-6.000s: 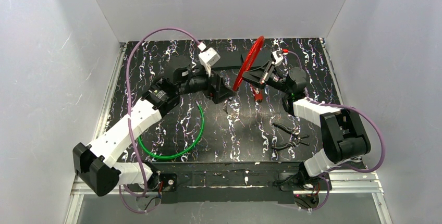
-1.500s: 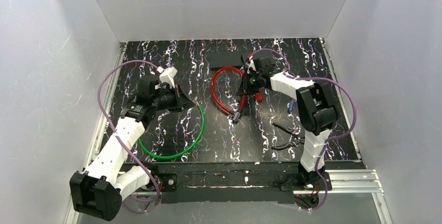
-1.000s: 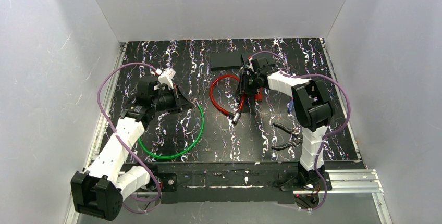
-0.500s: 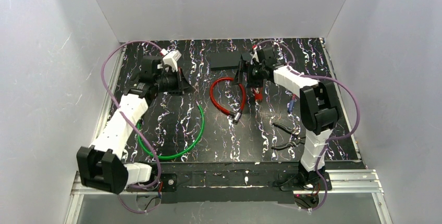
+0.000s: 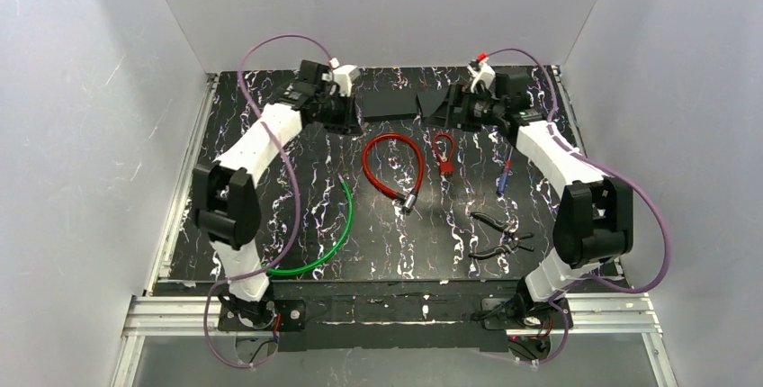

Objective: Lock with the key
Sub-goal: Place the lock at the center of the board, then place the key at the center of the board.

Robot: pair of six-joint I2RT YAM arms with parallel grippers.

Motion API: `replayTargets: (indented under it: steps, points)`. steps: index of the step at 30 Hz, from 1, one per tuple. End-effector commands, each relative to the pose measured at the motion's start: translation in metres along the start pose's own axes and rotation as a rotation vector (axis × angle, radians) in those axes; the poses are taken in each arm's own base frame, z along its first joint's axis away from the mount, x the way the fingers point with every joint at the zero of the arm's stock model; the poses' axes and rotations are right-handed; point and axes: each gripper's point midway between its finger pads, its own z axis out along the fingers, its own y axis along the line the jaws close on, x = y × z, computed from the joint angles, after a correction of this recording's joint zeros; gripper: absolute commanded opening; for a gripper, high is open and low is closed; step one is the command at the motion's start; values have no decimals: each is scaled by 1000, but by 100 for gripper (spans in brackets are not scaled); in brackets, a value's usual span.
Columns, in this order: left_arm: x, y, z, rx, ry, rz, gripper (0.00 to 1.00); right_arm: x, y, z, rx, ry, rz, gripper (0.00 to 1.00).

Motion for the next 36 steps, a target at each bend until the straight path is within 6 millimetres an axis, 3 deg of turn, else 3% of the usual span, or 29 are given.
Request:
replayTargets:
  steps: [1, 6, 12, 18, 21, 25, 29, 32, 36]
  points:
    - [21, -12, 28, -28, 126, 112, 0, 4, -5, -21, -47, -34, -73, 98]
    - [43, -15, 68, -35, 212, 131, 0, 10, -11, -33, -24, -76, -134, 98]
    - [48, -20, 94, -49, 245, 177, 1, 17, -13, -37, -30, -83, -147, 98]
    - [54, -24, 105, -46, 284, 190, 18, 22, -16, -36, -37, -72, -128, 98]
    - [53, -25, 103, -47, 290, 187, 33, 23, -16, -37, -41, -71, -127, 98]
    - [44, -31, 87, -45, 281, 227, 44, 19, -14, -38, -49, -89, -148, 98]
    - [45, -42, 51, -16, 281, 258, 55, 20, -12, -39, -59, -89, -168, 98]
    - [60, -40, 14, 4, 306, 276, 64, 23, -11, -40, -67, -83, -185, 98]
    - [107, -29, -43, 108, 379, 285, 69, 28, -8, -41, -88, -79, -203, 98]
